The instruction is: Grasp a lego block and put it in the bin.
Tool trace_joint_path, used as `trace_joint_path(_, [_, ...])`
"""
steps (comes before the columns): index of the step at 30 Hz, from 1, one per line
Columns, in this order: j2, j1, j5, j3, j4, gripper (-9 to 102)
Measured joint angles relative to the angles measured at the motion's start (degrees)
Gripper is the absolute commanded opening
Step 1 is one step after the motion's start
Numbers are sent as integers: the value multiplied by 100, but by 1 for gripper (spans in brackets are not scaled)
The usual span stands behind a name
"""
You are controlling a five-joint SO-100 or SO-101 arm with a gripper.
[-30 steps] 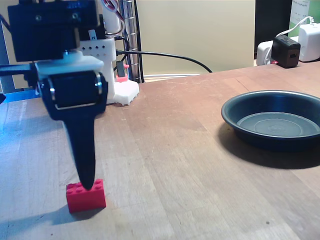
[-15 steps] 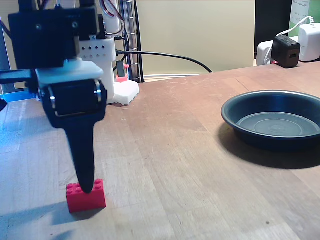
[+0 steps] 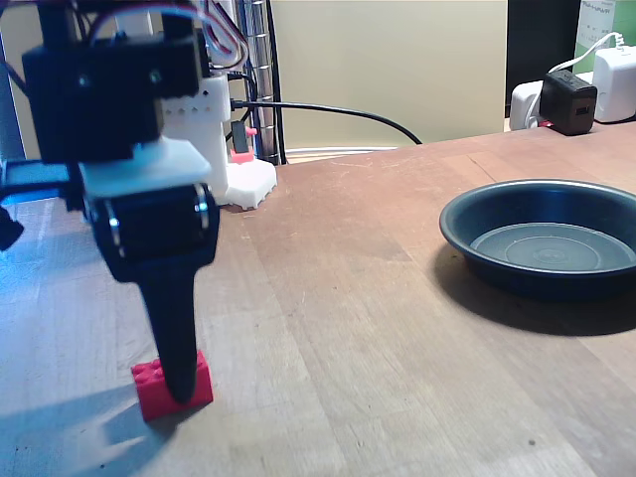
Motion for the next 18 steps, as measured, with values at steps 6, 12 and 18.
trace_joint_path(6, [-255,0,0,0,-255,15])
trace_joint_path(12, [-264,0,0,0,-272,10])
trace_joint_path(18, [-264,0,0,-9,-272,-1])
